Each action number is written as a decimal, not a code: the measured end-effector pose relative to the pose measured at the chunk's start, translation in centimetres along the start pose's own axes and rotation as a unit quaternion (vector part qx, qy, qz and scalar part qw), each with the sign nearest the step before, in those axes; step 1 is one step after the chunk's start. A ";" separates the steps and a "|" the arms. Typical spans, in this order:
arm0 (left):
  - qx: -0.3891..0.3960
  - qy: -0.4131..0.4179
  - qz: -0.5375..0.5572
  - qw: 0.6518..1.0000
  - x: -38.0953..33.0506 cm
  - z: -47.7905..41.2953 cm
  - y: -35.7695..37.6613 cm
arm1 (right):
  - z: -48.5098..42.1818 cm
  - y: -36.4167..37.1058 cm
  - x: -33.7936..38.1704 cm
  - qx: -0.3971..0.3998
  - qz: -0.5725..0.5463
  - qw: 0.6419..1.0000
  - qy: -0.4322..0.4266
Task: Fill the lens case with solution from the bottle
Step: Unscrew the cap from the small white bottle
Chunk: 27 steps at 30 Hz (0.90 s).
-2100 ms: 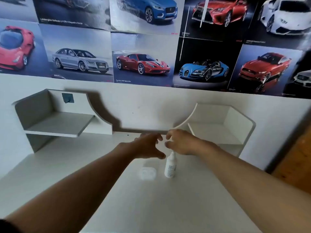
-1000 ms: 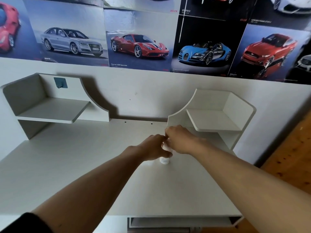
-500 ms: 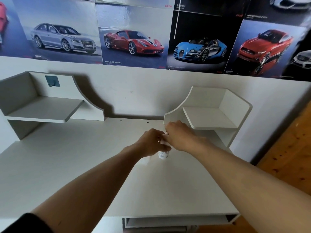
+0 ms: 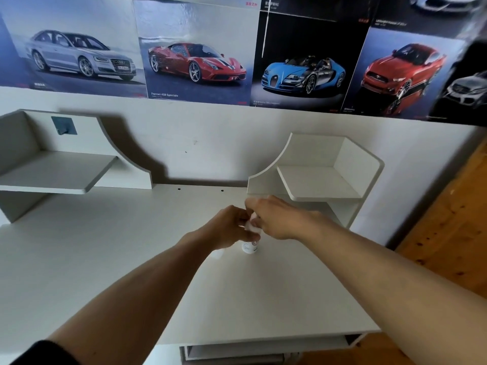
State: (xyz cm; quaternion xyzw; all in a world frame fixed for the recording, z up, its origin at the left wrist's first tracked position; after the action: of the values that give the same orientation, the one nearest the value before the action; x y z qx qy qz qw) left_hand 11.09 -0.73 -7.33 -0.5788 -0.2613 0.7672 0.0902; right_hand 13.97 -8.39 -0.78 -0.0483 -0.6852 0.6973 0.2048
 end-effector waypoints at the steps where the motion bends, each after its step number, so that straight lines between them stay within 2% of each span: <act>1: -0.002 -0.001 0.000 1.000 0.0 0.0 0.0 | 0.1 0.0 -0.2 0.002 -0.005 1.000 0.013; 3: -0.003 0.002 -0.007 1.000 -0.1 0.1 0.0 | 0.2 -0.2 -0.8 -0.003 0.006 0.999 0.052; 6: -0.014 -0.007 -0.007 1.000 0.0 0.3 -0.1 | 0.2 -0.8 -1.2 -0.026 0.087 0.992 0.090; 9: -0.016 -0.011 -0.013 1.000 0.0 0.2 -0.1 | -0.2 -0.6 -0.6 -0.018 0.128 0.989 0.066; 13: -0.019 -0.010 -0.039 0.999 -0.3 0.2 -0.2 | 0.0 -0.1 -0.3 0.042 0.118 0.991 0.054; 19: -0.035 -0.016 -0.030 0.999 -0.3 0.4 -0.2 | -0.3 -0.9 -0.3 -0.019 0.206 0.975 0.078; 23: -0.038 -0.009 -0.044 0.998 -0.5 0.3 -0.1 | -0.1 -0.8 0.1 -0.010 0.171 0.984 0.053; 25: -0.041 -0.008 -0.046 0.998 -0.4 0.3 -0.2 | 0.0 -0.5 0.0 0.008 0.131 0.989 0.063; 27: -0.041 -0.010 -0.039 0.998 -0.3 0.2 -0.2 | -0.1 -0.7 -0.4 -0.006 0.130 0.988 0.087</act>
State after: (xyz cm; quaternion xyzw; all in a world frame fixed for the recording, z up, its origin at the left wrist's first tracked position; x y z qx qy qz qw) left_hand 10.92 -0.74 -6.96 -0.5641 -0.3159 0.7571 0.0935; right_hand 14.53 -8.46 -0.14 -0.1983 -0.6573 0.7067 0.1711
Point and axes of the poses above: each hand's wrist, its own z-axis away from the middle knuckle, its own y-axis out of the palm, x = y × z, the point moved 8 cm from there along -z, towards the middle knuckle, and after that the axes turned 8 degrees about -y, right-handed, at the moved point
